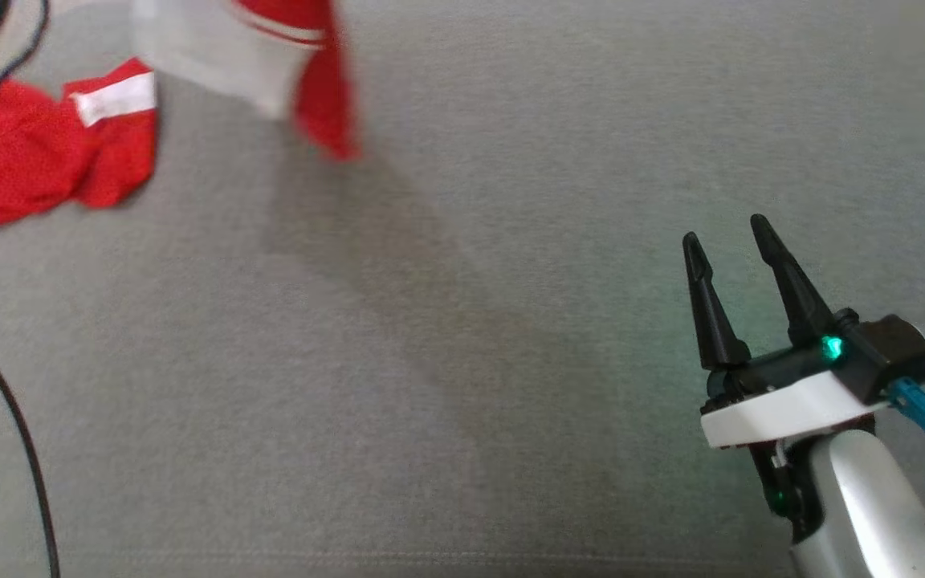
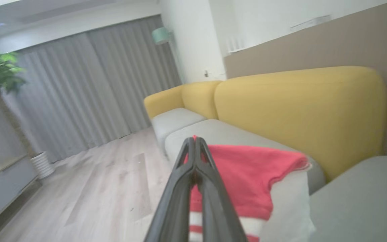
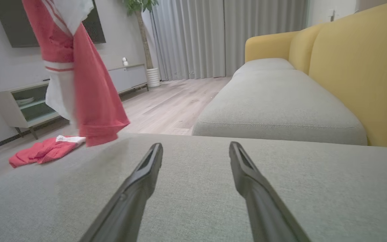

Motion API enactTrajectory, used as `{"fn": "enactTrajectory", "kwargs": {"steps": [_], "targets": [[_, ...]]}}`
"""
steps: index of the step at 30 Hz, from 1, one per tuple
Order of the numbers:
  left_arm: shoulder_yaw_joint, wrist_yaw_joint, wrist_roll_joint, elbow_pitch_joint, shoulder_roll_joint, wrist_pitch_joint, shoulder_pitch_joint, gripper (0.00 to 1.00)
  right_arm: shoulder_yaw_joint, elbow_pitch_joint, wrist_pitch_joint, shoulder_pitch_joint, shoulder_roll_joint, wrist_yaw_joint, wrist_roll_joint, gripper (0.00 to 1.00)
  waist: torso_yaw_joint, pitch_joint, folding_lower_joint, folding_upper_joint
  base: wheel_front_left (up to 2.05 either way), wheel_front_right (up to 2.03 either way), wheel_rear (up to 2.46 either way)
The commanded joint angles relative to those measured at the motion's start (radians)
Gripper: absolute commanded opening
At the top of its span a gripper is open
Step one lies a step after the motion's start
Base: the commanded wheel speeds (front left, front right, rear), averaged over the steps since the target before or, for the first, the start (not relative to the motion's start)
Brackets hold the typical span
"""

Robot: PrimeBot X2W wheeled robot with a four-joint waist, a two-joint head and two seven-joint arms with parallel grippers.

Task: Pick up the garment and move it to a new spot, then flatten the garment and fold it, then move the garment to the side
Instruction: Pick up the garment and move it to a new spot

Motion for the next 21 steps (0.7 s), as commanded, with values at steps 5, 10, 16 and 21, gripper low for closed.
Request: {"fn": "enactTrajectory", "kwargs": {"steps": [5, 10, 16, 21], "targets": [[0.021, 0.017, -0.075, -0.273, 0.058, 0.119, 0.05, 0.0, 0.02, -0.019, -0.031, -0.032, 0.021, -0.001, 0.01, 1.0, -0.089, -0.002, 0.0001, 0.0, 0.0, 0.0, 0.0], [0.021, 0.038, -0.114, -0.421, 0.07, 0.187, 0.09, 0.0, 0.015, -0.017, -0.04, -0.032, 0.025, -0.001, 0.009, 1.0, -0.119, 0.0, 0.0001, 0.0, 0.0, 0.0, 0.0], [0.049, 0.075, -0.156, -0.577, 0.115, 0.257, 0.136, 0.0, 0.013, -0.021, -0.046, -0.015, 0.023, -0.001, 0.009, 1.0, -0.133, -0.008, 0.0001, 0.0, 0.0, 0.0, 0.0], [0.077, 0.088, -0.186, -0.652, 0.168, 0.306, 0.167, 0.0, 0.015, -0.035, -0.046, 0.001, 0.026, -0.001, 0.011, 1.0, -0.135, -0.008, 0.0001, 0.0, 0.0, 0.0, 0.0]]}}
